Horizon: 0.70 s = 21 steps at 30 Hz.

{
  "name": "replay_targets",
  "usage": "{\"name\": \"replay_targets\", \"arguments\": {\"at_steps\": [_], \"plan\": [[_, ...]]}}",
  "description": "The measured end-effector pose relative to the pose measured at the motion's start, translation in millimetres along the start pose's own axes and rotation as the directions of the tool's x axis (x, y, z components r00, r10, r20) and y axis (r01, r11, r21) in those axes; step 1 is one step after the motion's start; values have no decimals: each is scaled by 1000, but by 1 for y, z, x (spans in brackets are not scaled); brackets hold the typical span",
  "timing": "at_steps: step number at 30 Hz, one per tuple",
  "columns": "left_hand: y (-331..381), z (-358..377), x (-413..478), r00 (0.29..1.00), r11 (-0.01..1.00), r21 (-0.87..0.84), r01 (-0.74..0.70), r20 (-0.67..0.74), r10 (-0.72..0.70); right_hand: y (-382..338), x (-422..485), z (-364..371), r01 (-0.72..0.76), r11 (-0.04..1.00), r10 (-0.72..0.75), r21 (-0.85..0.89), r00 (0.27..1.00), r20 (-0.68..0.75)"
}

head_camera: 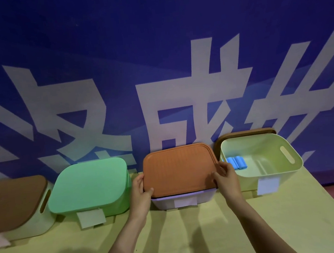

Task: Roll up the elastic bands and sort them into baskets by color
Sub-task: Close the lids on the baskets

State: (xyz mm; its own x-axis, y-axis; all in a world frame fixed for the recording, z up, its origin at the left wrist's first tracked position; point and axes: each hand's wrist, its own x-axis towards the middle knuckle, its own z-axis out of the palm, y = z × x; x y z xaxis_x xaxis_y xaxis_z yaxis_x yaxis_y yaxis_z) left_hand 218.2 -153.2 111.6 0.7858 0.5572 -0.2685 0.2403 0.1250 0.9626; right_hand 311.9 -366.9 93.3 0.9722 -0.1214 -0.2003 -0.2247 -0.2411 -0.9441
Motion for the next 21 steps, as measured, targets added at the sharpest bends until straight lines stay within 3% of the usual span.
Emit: {"name": "replay_targets", "arguments": {"at_steps": [21], "plan": [[-10,-5,2,1000,999,36,14,22,-15,15,-13,-1,-42,991,53,128,995,-83]]}}
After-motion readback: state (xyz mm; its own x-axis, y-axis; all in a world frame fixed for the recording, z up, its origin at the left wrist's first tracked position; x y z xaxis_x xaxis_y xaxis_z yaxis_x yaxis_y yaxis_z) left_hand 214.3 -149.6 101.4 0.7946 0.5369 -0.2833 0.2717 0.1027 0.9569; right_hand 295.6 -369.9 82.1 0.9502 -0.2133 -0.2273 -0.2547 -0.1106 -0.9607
